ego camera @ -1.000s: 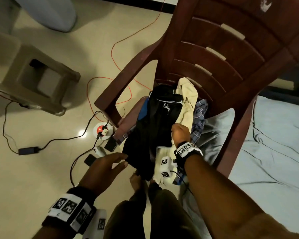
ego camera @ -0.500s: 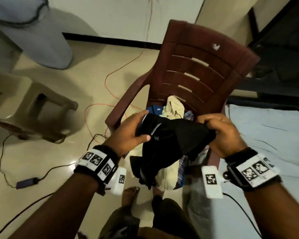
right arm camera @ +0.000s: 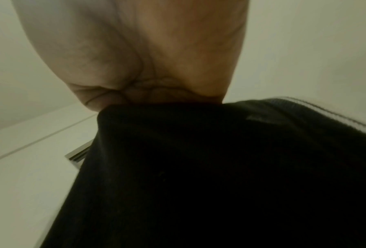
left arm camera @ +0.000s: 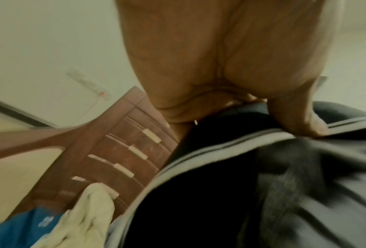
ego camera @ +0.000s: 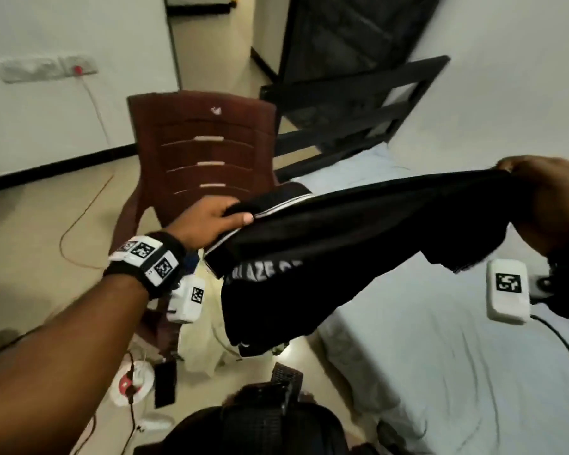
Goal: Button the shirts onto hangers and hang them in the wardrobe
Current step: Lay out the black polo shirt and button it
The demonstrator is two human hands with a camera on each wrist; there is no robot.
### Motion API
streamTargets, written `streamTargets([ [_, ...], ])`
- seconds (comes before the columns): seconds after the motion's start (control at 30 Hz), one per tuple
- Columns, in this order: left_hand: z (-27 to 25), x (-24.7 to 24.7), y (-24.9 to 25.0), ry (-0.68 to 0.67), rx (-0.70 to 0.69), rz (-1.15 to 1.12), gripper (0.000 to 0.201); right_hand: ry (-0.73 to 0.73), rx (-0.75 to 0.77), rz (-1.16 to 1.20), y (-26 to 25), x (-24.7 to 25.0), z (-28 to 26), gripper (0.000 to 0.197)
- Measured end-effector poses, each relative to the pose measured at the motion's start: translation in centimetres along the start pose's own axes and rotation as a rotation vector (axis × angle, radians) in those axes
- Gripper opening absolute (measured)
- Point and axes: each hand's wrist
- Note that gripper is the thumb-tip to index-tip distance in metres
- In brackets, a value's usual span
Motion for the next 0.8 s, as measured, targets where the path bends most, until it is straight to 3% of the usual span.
streamTargets([
  [0.07,1.7,0.7,4.5,-0.04,-0.058,0.122,0.035,0.11,-0.041,-0.139,1.4,3.7,-2.7,0.024],
  [0.17,4.5,0.4,11.0,-0.17,-0.112,0.178,0.02,0.22,-0.019,-0.296,2.8,8.0,-6.5,0.027],
  [0.3,8.4,-2.7,18.6,-0.318,-0.181,0.368,0.01,0.358,-0.006,-0.346,3.9,14.5,-11.5,0.028],
  [0.37,10.7,-5.1,22.0,-0.355,-0.213,0.523,0.016,0.395,0.014,-0.39,3.9,17.9,-14.7,0.027],
  [0.47,14.0,-9.0,26.3,-0.219,-0.216,0.954,0.017,0.337,0.018,-0.498,3.6,21.3,-19.7,0.031],
  [0.53,15.6,-12.7,29.9,-0.104,-0.107,1.086,0.007,0.261,0.027,-0.53,3.9,22.0,-23.4,0.029],
  [0.57,16.3,-14.7,31.4,-0.077,-0.044,1.049,0.007,0.198,0.04,-0.515,4.3,21.6,-25.1,0.024],
  [0.63,17.4,-18.7,34.1,-0.059,-0.012,0.72,0.014,0.066,0.058,-0.509,5.6,20.4,-28.3,0.017],
  [0.73,18.8,-25.0,36.6,-0.118,-0.125,0.036,0.024,-0.14,0.008,-0.517,8.2,19.5,-32.0,0.023],
  [0.8,18.8,-28.8,37.9,-0.185,-0.284,-0.254,0.025,-0.324,-0.063,-0.543,10.0,19.4,-33.6,0.019],
])
Point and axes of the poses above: each hand's wrist, its own z-axis towards the middle knuckle, its own x-axis out of the back of the hand, y = z × x, and after that the axes turned 12 degrees about -y, right-handed
